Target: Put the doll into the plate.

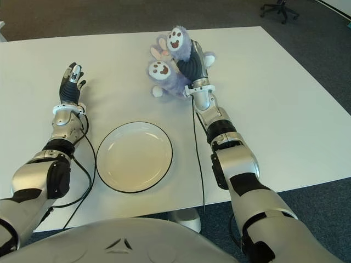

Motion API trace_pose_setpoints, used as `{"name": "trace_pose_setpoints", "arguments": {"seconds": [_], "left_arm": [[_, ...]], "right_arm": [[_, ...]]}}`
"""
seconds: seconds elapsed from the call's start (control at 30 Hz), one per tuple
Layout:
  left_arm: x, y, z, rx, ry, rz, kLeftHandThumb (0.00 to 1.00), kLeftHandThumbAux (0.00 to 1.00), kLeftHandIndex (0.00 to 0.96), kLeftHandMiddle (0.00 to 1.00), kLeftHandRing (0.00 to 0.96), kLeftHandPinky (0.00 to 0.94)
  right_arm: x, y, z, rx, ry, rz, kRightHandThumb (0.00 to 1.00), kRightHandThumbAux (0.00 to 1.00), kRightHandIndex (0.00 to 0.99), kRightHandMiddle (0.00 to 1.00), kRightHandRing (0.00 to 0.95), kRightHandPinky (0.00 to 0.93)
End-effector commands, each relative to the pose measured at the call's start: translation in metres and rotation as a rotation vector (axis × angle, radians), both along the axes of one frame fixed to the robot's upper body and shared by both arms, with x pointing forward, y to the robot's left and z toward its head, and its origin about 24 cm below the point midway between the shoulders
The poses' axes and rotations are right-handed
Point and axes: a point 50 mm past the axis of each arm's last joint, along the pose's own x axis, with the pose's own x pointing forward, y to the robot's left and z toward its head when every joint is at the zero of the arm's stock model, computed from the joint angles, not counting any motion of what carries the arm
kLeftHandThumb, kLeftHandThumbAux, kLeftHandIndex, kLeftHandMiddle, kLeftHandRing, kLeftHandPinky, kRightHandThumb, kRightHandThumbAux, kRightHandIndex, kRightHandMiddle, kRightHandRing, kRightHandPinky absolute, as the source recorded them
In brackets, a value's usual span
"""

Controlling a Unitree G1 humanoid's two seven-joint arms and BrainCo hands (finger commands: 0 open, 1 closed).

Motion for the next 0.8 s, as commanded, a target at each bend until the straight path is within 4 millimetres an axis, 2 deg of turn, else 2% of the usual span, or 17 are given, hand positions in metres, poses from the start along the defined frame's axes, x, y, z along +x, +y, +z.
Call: {"name": "trace_pose_setpoints", "arguments": {"seconds": [0.03, 0.33, 0.8], "left_arm": [[-0.037, -0.014, -0.060, -0.073, 0.250, -0.010, 0.000, 0.366, 0.000, 0.094, 0.026, 0.000], [-0.037, -0.013, -0.061, -0.079, 0.254, -0.009, 0.000, 0.373, 0.000, 0.097, 0.027, 0.000], [-0.037, -0.013, -0.061, -0.086, 0.254, -0.005, 0.000, 0.381, 0.000, 0.112, 0.038, 0.000]], "right_arm": [[-0.004, -0.001, 0.005, 0.026, -0.043, 0.025, 0.740, 0.707, 0.440, 0.863, 0.871, 0.871], [-0.012, 0.003, 0.015, 0.020, -0.174, 0.018, 0.744, 0.705, 0.441, 0.850, 0.865, 0.838], [-0.020, 0.009, 0.021, 0.027, -0.261, 0.034, 0.740, 0.705, 0.441, 0.850, 0.863, 0.854]]}}
